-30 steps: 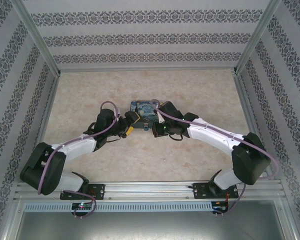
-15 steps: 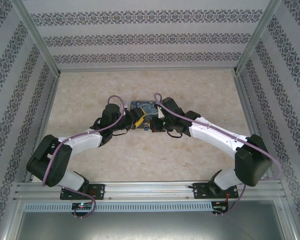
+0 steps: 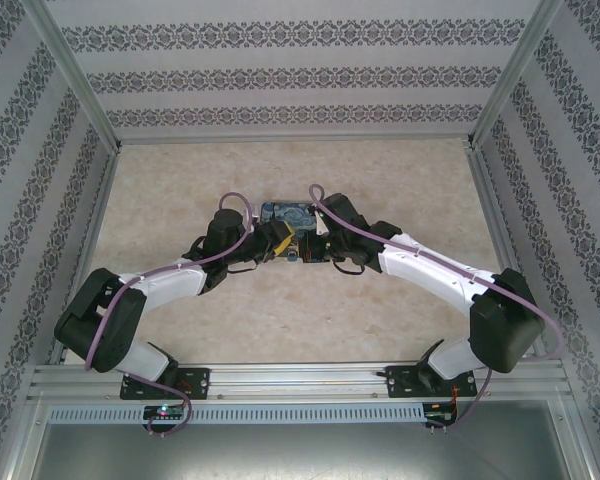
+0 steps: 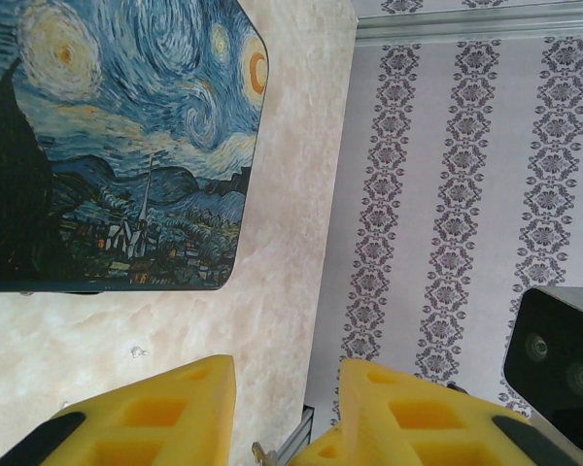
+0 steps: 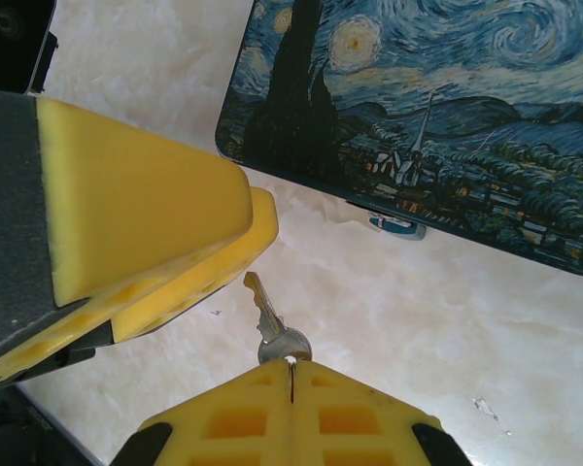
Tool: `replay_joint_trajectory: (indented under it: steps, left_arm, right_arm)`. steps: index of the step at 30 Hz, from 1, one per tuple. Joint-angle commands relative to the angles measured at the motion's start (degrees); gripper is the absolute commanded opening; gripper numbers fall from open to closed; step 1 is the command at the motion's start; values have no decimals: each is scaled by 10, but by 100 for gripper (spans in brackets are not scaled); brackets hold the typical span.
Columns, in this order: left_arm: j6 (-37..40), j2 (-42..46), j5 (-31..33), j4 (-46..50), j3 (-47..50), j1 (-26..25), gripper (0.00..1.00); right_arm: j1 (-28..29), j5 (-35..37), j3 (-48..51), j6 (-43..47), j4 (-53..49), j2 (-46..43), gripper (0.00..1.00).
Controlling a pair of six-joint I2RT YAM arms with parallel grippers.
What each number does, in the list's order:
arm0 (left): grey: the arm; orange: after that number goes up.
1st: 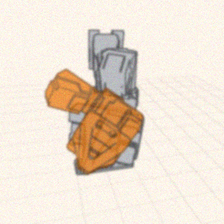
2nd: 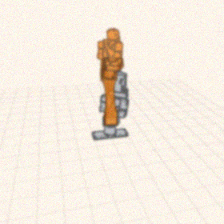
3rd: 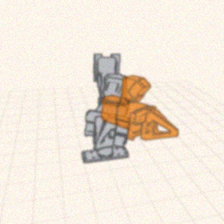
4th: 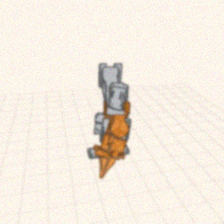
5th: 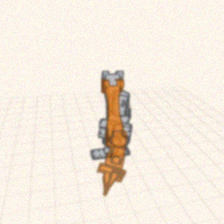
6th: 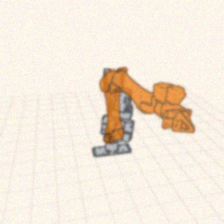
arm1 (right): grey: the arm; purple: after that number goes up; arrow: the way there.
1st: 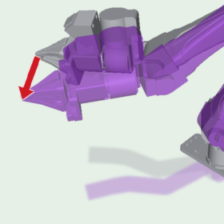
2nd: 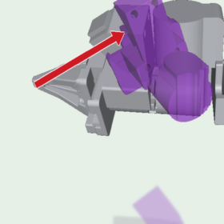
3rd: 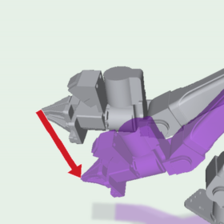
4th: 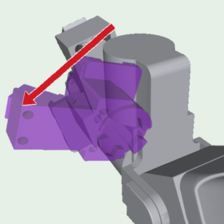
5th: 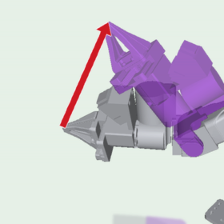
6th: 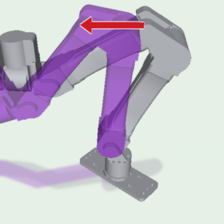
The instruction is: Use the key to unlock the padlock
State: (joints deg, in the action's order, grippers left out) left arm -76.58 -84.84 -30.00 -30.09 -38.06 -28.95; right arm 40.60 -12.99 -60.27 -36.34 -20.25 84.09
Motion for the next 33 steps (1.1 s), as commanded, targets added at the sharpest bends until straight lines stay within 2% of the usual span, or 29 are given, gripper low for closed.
replay_joint_trajectory:
  steps: [1,4,12,24,30,32,33]
  left_arm:
    - [12,-9,-2,-17,-9,-13,33]
    - [13,-11,-2,-18,-8,-13,29]
    - [17,-14,0,-16,-8,-16,28]
    - [22,-18,2,-12,-14,-20,17]
    - [25,-21,2,-13,-16,-21,8]
    - [26,-22,1,-13,-18,-21,1]
    - [27,-22,1,-12,-18,-21,0]
  right_arm:
    - [-4,-8,-14,-10,9,-10,0]
    - [-4,-10,-14,-10,10,-9,0]
    - [-3,-12,-13,-11,12,-9,0]
    - [-4,-17,-12,-10,15,-6,0]
    - [-4,-17,-10,-9,14,-7,0]
    - [-4,-18,-11,-7,14,-8,0]
    - [-4,-17,-13,-5,13,-9,0]
